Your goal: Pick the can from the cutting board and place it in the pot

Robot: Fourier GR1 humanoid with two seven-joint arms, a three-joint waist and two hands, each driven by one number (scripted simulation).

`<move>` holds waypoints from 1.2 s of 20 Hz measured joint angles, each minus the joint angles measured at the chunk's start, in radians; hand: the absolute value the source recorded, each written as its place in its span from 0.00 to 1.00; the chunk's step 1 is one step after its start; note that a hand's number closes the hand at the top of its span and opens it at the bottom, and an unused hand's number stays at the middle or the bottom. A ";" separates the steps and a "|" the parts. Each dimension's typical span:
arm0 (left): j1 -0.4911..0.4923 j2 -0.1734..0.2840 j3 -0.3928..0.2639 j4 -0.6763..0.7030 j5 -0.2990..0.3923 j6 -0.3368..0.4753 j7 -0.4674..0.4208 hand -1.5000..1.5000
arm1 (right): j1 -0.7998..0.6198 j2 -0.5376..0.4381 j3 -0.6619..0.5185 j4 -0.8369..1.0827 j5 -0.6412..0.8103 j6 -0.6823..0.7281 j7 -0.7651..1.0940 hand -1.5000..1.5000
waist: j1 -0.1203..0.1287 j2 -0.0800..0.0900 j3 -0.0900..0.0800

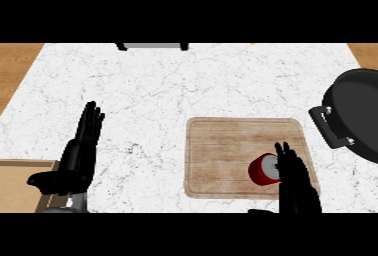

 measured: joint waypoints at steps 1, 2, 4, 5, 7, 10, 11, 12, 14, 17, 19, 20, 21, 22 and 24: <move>-0.003 -0.004 0.003 -0.003 -0.003 0.000 0.008 0.50 | -0.007 -0.003 0.003 0.003 0.005 -0.002 -0.002 1.00 | 0.000 0.000 0.000; -0.005 -0.010 0.000 0.001 -0.005 -0.001 0.002 0.50 | -0.015 -0.005 0.003 0.019 0.025 -0.029 -0.010 1.00 | -0.001 -0.001 -0.001; -0.003 -0.013 0.001 -0.003 -0.007 -0.004 0.006 0.50 | -0.031 -0.015 -0.004 0.030 0.058 -0.068 -0.021 1.00 | -0.001 -0.002 -0.002; -0.002 -0.013 0.003 -0.008 -0.008 -0.007 0.010 0.50 | -0.040 -0.017 -0.009 0.045 0.069 -0.096 -0.030 1.00 | -0.001 -0.002 -0.002; 0.007 -0.020 0.002 -0.001 -0.012 -0.013 -0.005 0.50 | -0.053 -0.022 -0.011 0.045 0.091 -0.117 -0.036 1.00 | -0.001 -0.002 -0.002; -0.008 -0.025 0.018 0.016 -0.014 -0.020 -0.003 0.50 | -0.084 -0.024 -0.026 0.060 0.102 -0.125 -0.042 1.00 | -0.001 -0.003 -0.002; 0.002 -0.028 0.017 0.015 -0.019 -0.022 -0.008 0.50 | -0.090 -0.021 -0.027 0.074 0.111 -0.143 -0.045 1.00 | -0.001 -0.003 -0.003; 0.004 -0.035 0.011 0.009 -0.026 -0.018 -0.002 0.50 | -0.084 -0.014 -0.011 0.073 0.133 -0.158 -0.042 1.00 | -0.001 -0.004 -0.004; 0.020 -0.038 0.010 -0.005 -0.032 -0.027 -0.008 0.50 | -0.079 -0.010 -0.001 0.074 0.151 -0.179 -0.042 1.00 | -0.001 -0.005 -0.004; 0.006 -0.047 0.013 0.012 -0.043 -0.024 -0.006 0.50 | -0.066 -0.007 0.013 0.044 0.206 -0.200 -0.024 1.00 | -0.002 -0.004 -0.003; -0.005 -0.051 0.014 0.020 -0.045 -0.027 -0.009 0.50 | -0.109 -0.018 0.007 0.072 0.197 -0.164 -0.043 1.00 | 0.000 -0.002 -0.002; -0.003 -0.050 0.013 0.011 -0.043 -0.029 -0.003 0.50 | -0.127 -0.038 0.000 0.086 0.170 -0.141 -0.071 1.00 | 0.004 -0.003 -0.003; -0.005 -0.058 0.007 0.019 -0.048 -0.027 -0.008 0.50 | -0.156 -0.045 0.005 0.105 0.153 -0.104 -0.090 1.00 | 0.008 -0.002 -0.004; -0.011 -0.060 0.003 0.017 -0.049 -0.027 -0.003 0.50 | -0.185 -0.059 0.003 0.125 0.127 -0.060 -0.113 1.00 | 0.016 -0.002 -0.006; -0.015 -0.060 -0.001 0.016 -0.049 -0.031 0.001 0.50 | -0.247 -0.084 0.003 0.159 0.072 0.037 -0.162 1.00 | 0.028 -0.001 -0.006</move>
